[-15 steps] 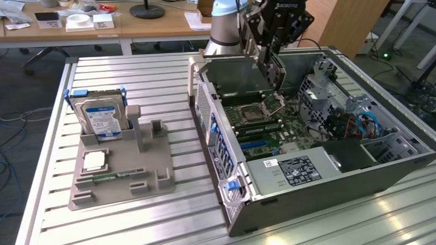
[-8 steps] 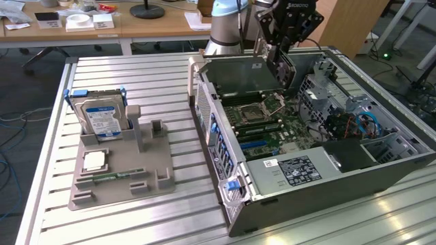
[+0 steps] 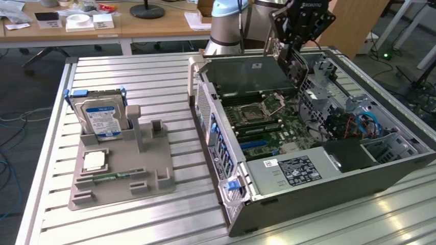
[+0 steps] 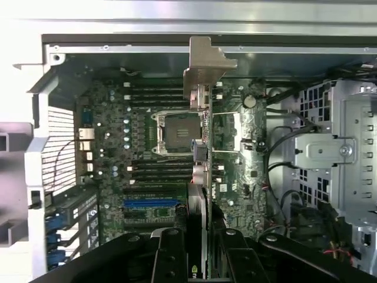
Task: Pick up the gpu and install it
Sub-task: 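Pick up the gpu and move the gpu toward the slot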
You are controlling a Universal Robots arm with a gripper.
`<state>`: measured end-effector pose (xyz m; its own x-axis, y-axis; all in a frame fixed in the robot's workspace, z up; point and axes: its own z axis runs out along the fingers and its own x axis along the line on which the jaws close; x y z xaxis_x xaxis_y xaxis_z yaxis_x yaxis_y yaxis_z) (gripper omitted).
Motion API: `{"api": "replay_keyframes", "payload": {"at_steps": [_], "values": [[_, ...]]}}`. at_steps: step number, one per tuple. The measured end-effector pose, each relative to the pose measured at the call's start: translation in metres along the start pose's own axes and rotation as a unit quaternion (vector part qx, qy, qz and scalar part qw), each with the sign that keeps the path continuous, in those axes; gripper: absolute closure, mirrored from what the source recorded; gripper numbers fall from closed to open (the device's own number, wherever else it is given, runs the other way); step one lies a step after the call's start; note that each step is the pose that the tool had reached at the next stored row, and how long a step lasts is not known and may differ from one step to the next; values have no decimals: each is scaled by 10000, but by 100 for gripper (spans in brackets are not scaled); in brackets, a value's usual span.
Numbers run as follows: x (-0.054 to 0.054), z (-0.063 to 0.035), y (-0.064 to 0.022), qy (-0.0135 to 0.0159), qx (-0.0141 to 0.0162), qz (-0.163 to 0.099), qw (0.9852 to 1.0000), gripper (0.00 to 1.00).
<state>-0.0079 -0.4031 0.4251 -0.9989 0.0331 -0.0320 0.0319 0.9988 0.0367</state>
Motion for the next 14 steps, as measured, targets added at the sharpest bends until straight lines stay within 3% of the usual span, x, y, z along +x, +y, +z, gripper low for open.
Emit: {"api": "replay_keyframes", "payload": {"at_steps": [14], "values": [[-466,20,63,0,0,1,10000,74]]}}
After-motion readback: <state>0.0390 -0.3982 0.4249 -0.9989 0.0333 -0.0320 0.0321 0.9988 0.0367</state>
